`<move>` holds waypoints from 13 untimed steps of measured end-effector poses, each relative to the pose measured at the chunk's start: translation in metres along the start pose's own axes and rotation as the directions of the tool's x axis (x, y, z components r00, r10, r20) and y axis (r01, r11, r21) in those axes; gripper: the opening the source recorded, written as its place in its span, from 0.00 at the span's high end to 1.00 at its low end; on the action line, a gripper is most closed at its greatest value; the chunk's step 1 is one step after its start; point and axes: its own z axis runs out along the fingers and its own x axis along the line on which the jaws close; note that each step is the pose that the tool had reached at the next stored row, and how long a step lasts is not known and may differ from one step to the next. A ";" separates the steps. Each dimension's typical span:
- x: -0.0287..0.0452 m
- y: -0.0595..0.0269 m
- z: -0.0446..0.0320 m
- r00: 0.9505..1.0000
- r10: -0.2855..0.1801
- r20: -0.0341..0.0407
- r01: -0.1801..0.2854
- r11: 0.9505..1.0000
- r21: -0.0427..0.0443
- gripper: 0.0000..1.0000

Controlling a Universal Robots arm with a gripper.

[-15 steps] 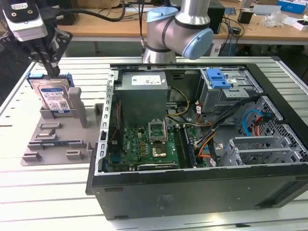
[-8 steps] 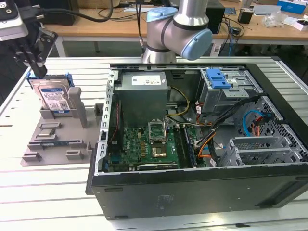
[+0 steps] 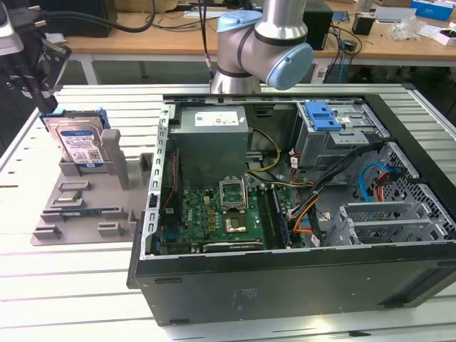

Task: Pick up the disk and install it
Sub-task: 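Reach for the disk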

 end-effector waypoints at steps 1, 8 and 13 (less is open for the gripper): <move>0.0014 0.0003 0.0000 1.000 0.000 0.000 0.000 1.000 0.000 0.89; 0.0219 0.0154 0.0021 1.000 0.000 0.000 0.000 1.000 0.001 0.89; 0.0327 0.0192 0.0034 1.000 0.000 0.000 0.000 1.000 0.001 0.89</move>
